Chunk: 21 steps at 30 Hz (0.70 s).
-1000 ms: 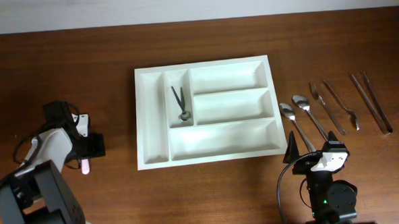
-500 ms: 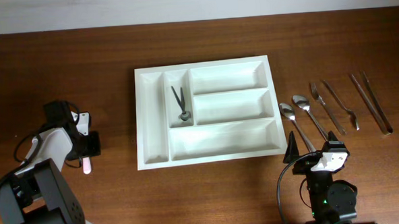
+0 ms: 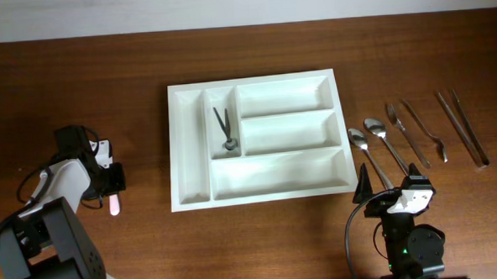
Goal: Pack container
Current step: 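Carry the pink knife with the left gripper into the narrow left compartment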
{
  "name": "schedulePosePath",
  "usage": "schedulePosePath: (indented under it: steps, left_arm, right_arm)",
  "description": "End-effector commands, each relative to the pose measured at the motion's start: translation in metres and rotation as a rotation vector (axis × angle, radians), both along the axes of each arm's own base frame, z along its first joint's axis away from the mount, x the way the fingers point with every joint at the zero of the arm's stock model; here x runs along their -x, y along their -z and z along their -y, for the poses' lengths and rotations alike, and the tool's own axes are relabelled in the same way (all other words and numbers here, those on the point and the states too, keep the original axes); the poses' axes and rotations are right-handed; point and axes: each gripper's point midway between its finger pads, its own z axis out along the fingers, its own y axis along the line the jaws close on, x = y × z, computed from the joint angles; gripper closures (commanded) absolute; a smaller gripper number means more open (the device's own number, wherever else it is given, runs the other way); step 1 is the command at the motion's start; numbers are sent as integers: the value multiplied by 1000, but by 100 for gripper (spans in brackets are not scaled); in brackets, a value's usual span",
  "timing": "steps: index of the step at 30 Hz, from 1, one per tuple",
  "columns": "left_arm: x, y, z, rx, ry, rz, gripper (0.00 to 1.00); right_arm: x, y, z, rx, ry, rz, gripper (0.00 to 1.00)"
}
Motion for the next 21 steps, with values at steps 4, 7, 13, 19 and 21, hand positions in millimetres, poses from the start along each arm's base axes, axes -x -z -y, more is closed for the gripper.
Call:
schedulePosePath:
  steps: [4,7,13,19,21]
  left_arm:
    - [-16,-15,-10,-7,-41,-10,98]
    - [-36,-40,-8,27,-60,33,98]
    - [-74,-82,31,217,-34,147,98]
    - [-95,-104,110,324,104,174,98]
    - [-95,-104,134,331,156,165,98]
  right_arm:
    - [0,3,4,-3,20,-5,1]
    - [0,3,4,-3,20,-5,1]
    - [0,3,4,-3,20,-5,1]
    - [0,3,4,-3,20,-5,1]
    - [0,3,4,-3,20,-5,1]
